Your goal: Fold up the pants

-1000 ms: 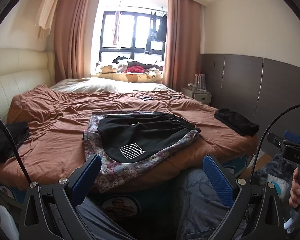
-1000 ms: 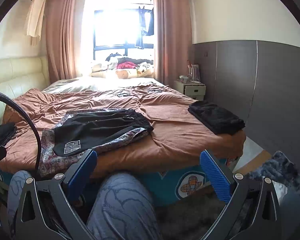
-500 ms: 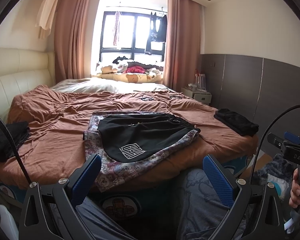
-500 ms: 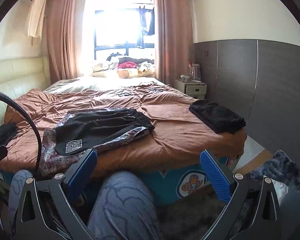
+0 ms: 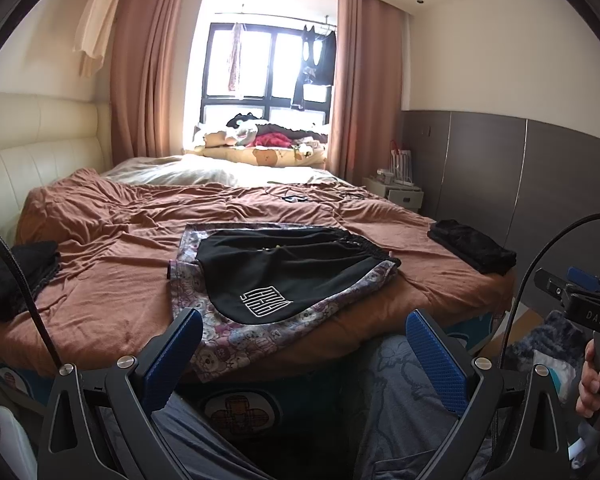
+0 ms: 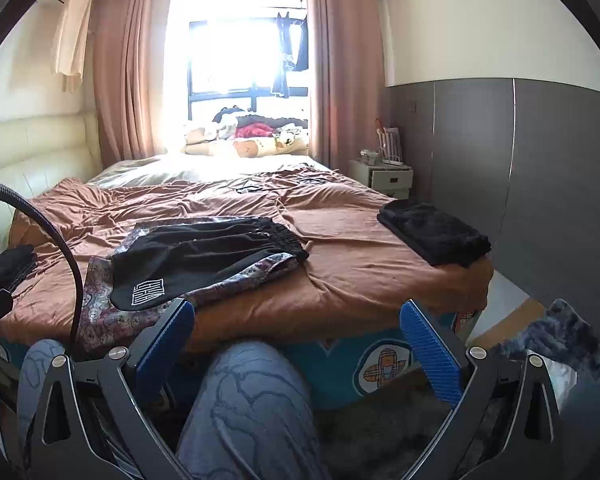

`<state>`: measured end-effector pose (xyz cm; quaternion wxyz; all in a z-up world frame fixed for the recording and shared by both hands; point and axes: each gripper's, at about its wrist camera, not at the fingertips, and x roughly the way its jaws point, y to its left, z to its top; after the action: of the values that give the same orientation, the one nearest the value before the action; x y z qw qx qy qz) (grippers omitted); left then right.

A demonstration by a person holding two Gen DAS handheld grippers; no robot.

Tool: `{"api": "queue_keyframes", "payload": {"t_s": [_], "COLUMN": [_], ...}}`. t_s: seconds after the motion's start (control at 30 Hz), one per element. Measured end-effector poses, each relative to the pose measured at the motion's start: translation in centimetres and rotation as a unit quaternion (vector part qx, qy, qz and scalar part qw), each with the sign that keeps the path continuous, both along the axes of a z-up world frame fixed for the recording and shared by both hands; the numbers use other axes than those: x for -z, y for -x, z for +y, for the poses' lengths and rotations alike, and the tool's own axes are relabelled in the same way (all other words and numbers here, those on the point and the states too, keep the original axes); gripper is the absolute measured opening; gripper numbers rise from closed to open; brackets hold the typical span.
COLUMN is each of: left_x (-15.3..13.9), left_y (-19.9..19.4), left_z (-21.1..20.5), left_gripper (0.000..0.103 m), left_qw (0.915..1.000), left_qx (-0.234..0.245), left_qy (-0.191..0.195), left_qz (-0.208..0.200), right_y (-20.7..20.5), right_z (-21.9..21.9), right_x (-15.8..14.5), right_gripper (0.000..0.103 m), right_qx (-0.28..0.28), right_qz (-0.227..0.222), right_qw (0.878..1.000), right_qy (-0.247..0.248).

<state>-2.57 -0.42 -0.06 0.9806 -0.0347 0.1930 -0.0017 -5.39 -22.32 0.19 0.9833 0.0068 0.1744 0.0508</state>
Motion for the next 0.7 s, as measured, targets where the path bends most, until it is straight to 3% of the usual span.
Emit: {"api": "queue_keyframes", "payload": {"t_s": [0.7], "left_x": [-0.1], "left_y": [1.3], "left_z": [1.1], "left_gripper": [0.103], "left_qw": [0.9998], "left_qx": [-0.010], "left_qy": [0.018], "left_qz": [-0.007], "right_y": [1.2], "right_z": [-0.5], "right_x": [-0.7], "right_gripper": [0.103], "right_qx": [-0.011], "right_qz": [-0.006], "right_qw": [1.000], "right_qy": [-0.005]}}
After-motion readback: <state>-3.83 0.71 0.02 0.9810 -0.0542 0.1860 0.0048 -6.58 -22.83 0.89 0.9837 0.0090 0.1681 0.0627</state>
